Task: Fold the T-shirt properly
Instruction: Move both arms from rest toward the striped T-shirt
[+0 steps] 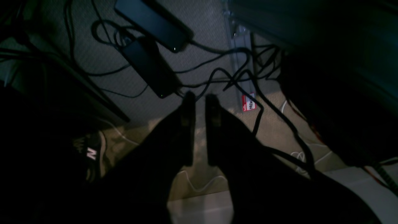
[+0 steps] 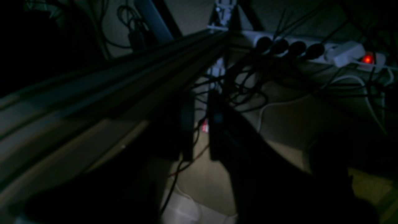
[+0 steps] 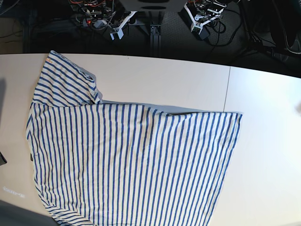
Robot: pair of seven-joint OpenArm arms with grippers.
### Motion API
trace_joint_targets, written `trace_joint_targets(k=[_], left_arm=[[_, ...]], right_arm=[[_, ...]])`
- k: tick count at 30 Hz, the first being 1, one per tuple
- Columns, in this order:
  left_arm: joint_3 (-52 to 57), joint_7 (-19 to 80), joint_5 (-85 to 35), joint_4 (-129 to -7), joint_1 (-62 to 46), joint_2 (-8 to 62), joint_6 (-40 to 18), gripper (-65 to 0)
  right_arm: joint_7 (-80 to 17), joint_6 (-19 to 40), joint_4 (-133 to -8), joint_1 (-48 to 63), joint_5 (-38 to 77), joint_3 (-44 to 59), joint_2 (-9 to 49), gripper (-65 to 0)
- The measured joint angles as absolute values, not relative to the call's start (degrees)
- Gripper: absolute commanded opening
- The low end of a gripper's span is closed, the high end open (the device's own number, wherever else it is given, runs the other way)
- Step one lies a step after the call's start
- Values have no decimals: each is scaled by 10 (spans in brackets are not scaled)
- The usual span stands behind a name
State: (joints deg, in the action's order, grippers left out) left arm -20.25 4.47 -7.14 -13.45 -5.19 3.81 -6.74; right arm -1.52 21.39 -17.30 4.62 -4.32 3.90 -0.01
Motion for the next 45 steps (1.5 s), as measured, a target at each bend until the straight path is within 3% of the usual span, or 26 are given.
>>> trace_joint_targets(k=[14, 20, 28, 31, 39, 45], left_arm=[[-203, 27, -74, -199, -102, 91, -224, -590], [-194, 75, -108, -342, -172, 132, -227, -590], [-80, 132, -144, -582, -290, 177, -258, -590], [-54, 147, -190, -659, -327, 197, -290, -590], [-38, 165, -194, -831, -398, 245, -296, -590], [-38, 174, -219, -967, -463, 288, -346, -587]], right_arm=[[-19, 215, -231, 140, -73, 39, 10, -582], [-91, 223, -363, 219, -7, 39, 39, -582], [-142, 226, -562, 339, 80, 39, 98, -582], [-143, 227, -623, 382, 98, 39, 125, -582], [-144, 228, -788, 480, 123, 38, 185, -582], [-147, 228, -924, 550, 122, 38, 232, -582]])
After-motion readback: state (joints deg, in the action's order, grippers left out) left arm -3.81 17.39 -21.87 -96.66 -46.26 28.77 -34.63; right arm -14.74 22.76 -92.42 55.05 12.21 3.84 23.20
